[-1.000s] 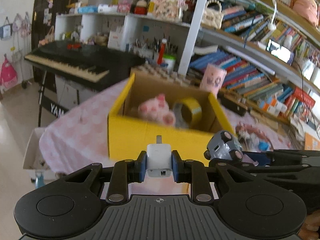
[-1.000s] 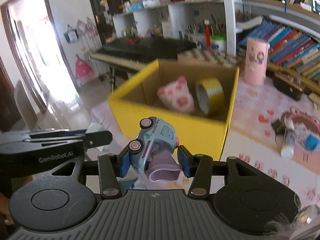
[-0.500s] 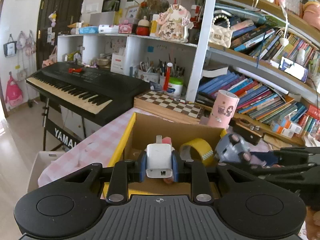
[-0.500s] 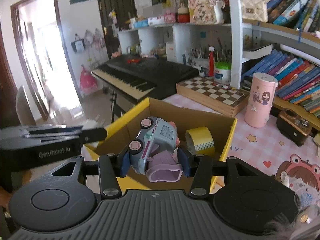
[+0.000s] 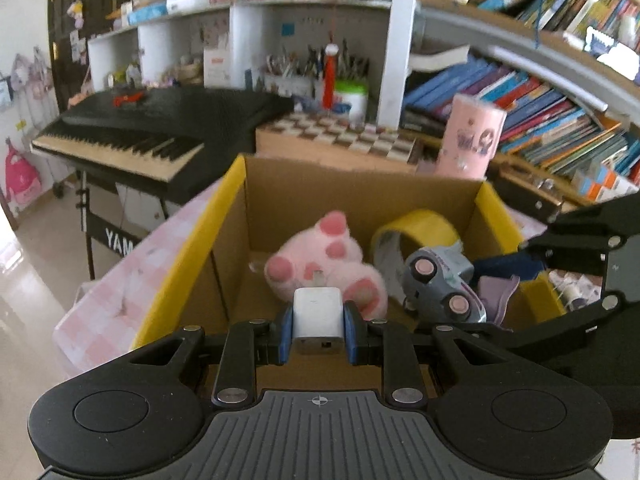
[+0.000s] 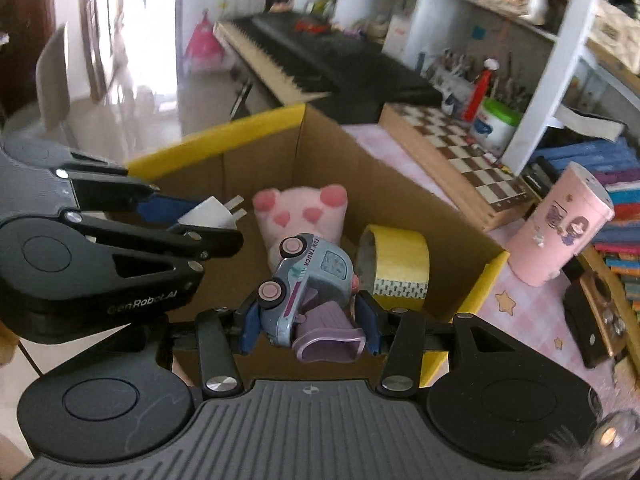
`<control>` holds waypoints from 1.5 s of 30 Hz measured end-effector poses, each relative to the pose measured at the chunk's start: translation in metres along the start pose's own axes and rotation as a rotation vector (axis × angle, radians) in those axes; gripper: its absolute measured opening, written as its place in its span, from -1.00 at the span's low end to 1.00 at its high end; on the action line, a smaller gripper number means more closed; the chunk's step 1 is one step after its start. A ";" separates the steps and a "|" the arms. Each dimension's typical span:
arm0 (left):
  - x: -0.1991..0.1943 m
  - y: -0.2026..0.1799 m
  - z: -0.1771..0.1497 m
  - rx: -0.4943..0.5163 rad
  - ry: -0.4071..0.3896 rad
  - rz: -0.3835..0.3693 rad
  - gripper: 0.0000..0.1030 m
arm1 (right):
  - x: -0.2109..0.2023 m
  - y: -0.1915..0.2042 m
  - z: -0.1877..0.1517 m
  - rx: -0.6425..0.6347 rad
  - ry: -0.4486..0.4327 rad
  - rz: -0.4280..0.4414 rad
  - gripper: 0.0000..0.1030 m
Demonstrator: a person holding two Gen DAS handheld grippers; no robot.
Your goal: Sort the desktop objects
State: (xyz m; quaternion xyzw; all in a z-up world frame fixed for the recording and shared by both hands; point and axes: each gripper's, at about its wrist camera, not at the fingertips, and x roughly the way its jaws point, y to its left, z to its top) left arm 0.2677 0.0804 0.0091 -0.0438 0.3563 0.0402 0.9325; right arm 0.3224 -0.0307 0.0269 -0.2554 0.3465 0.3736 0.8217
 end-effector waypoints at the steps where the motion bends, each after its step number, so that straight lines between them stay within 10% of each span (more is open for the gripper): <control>1: 0.004 0.000 -0.001 0.002 0.010 0.003 -0.54 | 0.004 0.000 0.001 -0.018 0.012 0.003 -0.10; 20: 0.025 0.000 -0.003 0.004 0.053 0.009 -0.54 | 0.056 -0.006 0.005 -0.147 0.203 0.062 -0.10; 25: 0.017 -0.002 -0.003 0.006 0.036 0.004 -0.47 | 0.049 -0.008 0.005 -0.104 0.162 0.045 -0.07; 30: -0.004 -0.001 -0.002 -0.021 -0.027 0.032 0.05 | 0.027 -0.008 0.004 -0.060 0.082 0.018 0.03; 45: -0.071 0.009 -0.004 -0.085 -0.189 0.031 0.32 | -0.055 -0.011 -0.013 0.165 -0.157 -0.111 0.04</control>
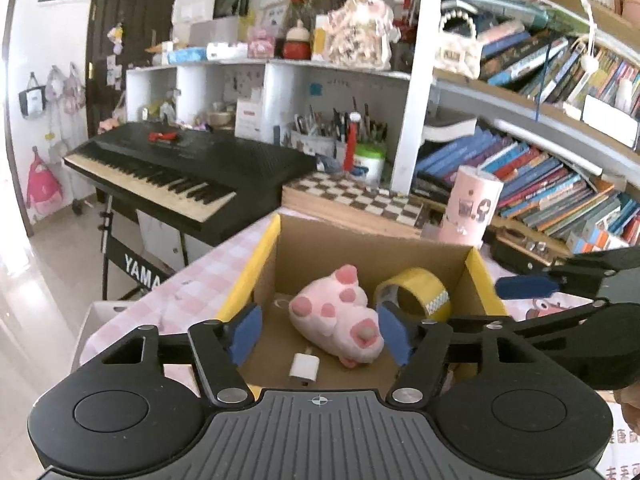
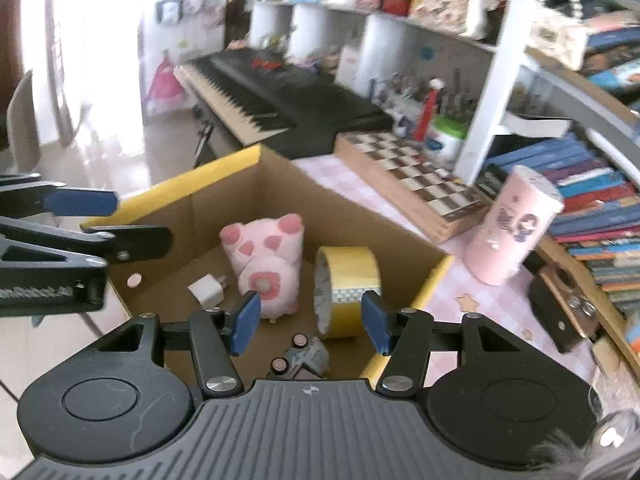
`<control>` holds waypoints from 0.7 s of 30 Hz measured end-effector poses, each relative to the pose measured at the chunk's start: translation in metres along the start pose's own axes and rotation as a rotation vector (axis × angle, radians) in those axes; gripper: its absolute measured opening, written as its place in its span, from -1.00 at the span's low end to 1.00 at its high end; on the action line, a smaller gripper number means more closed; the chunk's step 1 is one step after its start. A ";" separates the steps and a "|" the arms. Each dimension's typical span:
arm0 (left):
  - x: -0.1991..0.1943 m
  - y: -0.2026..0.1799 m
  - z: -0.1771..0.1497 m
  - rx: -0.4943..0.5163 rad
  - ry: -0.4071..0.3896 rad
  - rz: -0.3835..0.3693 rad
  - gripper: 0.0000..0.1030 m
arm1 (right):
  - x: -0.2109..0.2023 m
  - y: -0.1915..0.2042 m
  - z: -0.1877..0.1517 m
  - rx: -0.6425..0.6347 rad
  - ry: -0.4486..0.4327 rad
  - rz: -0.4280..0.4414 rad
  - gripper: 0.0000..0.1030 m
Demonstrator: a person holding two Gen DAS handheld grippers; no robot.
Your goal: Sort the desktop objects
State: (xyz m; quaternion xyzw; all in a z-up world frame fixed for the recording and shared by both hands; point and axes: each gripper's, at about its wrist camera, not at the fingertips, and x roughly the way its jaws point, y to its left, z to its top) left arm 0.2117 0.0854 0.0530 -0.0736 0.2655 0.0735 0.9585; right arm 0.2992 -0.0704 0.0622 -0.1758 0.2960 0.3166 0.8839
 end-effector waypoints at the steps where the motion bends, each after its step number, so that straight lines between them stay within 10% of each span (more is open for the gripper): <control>1: -0.004 0.001 -0.001 -0.003 -0.005 0.001 0.34 | -0.006 -0.001 -0.001 0.017 -0.013 -0.009 0.04; 21: -0.066 0.031 -0.033 -0.004 -0.018 -0.021 0.40 | -0.075 0.033 -0.058 0.258 -0.095 -0.194 0.16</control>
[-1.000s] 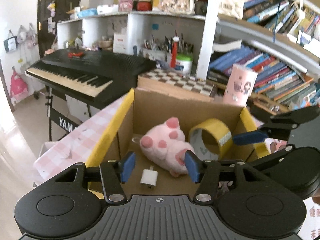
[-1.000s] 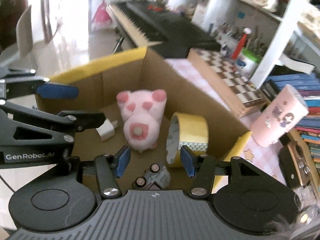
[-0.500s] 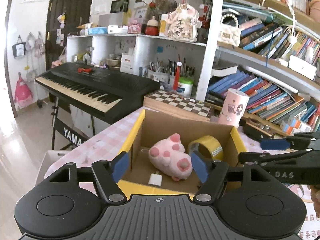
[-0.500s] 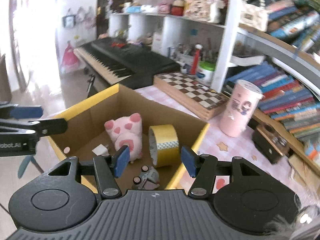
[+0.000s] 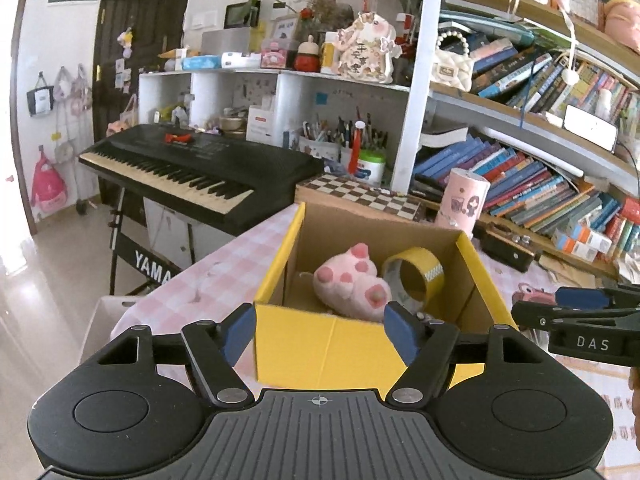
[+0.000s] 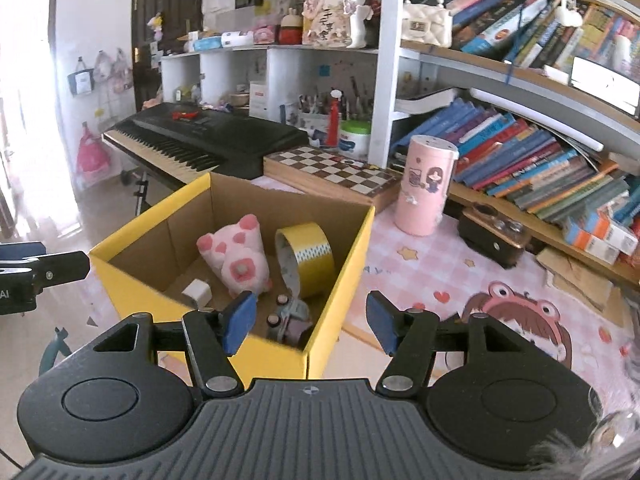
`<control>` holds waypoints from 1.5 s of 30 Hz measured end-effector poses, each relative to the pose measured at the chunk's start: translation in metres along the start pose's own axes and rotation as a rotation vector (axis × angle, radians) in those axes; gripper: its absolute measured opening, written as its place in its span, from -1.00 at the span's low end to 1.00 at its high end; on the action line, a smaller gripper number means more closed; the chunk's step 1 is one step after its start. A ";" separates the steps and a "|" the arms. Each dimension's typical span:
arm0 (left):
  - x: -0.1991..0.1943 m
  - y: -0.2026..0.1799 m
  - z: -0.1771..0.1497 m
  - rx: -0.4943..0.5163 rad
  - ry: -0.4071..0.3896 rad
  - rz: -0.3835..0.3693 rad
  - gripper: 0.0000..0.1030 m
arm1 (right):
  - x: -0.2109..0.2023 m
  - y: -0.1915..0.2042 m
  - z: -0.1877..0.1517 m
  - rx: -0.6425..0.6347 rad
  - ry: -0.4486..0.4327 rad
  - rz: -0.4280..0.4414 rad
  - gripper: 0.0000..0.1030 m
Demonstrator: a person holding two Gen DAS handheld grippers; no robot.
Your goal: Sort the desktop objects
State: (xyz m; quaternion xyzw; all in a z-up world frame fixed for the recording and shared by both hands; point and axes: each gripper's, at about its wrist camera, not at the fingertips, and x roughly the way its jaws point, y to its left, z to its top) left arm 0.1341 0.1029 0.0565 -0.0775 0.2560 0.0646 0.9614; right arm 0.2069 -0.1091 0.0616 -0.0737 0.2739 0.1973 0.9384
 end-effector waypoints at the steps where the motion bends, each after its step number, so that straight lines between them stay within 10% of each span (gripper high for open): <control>1: -0.003 0.001 -0.002 0.001 0.002 -0.003 0.40 | -0.004 0.002 -0.003 0.006 -0.002 -0.007 0.16; 45: -0.082 -0.002 -0.100 0.076 0.153 -0.075 0.77 | -0.098 0.071 -0.120 0.066 0.094 -0.111 0.59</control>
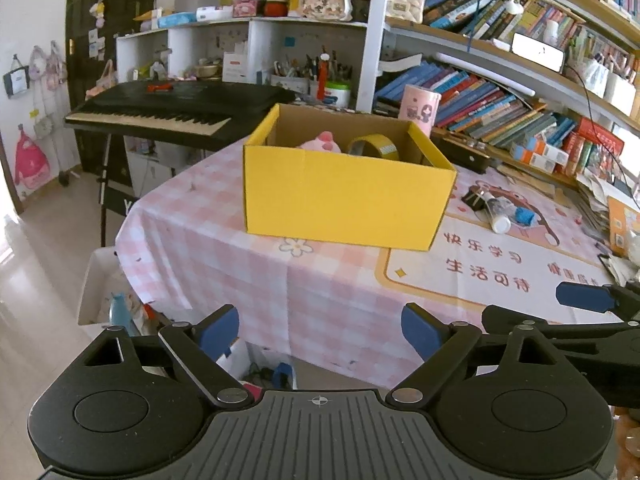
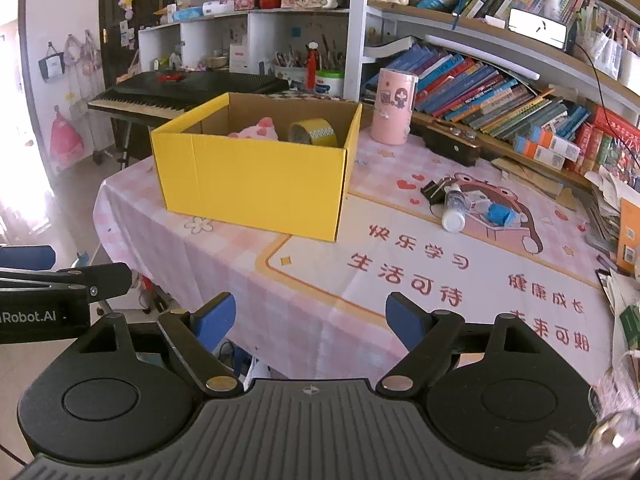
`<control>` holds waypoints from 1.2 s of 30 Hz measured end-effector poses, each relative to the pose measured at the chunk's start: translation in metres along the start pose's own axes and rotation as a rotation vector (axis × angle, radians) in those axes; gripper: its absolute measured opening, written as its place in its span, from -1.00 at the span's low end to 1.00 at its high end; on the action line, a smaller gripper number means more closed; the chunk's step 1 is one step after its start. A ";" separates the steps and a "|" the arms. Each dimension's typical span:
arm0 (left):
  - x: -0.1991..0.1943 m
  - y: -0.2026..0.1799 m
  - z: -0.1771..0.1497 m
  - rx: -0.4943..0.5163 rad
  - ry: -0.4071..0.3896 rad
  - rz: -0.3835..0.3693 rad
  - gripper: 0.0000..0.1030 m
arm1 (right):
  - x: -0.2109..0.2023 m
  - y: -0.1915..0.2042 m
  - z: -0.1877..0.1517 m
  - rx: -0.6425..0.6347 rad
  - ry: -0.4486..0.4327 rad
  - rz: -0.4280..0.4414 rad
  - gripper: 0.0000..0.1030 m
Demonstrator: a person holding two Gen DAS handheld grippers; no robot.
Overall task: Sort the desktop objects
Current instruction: 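Move both tools toward the white spray bottle on the printed mat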
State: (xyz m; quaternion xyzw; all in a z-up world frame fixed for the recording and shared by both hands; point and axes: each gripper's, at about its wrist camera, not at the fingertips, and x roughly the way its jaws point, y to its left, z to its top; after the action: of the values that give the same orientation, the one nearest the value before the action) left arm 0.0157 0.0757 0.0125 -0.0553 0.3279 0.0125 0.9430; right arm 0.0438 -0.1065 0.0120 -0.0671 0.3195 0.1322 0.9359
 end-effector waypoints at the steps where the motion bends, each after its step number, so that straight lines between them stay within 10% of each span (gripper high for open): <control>1: 0.000 -0.001 -0.001 0.003 0.003 -0.004 0.77 | -0.001 0.000 -0.002 0.000 0.003 -0.003 0.59; 36: 0.039 -0.076 0.014 0.111 0.061 -0.118 0.79 | 0.007 -0.076 -0.016 0.111 0.081 -0.127 0.69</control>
State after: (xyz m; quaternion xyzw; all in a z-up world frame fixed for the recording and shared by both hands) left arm 0.0595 0.0017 0.0062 -0.0225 0.3528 -0.0631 0.9333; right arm 0.0621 -0.1810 -0.0014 -0.0407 0.3590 0.0521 0.9310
